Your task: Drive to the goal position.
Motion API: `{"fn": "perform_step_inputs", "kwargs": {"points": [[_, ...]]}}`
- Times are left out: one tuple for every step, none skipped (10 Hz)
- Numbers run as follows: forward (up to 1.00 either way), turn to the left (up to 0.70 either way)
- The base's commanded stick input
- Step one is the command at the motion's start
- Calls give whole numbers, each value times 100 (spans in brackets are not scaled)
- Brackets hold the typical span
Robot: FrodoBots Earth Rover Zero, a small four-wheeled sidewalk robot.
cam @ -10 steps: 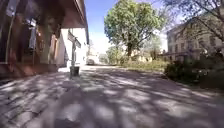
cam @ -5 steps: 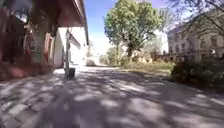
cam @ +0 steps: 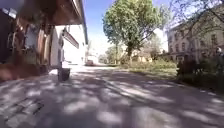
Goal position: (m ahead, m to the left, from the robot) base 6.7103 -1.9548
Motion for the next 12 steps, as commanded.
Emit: {"fn": "perform_step_inputs", "kwargs": {"points": [[100,0],[100,0],[100,0],[100,0],[100,0],[100,0],[100,0],[100,0],[100,0],[100,0],[100,0],[100,0]]}}
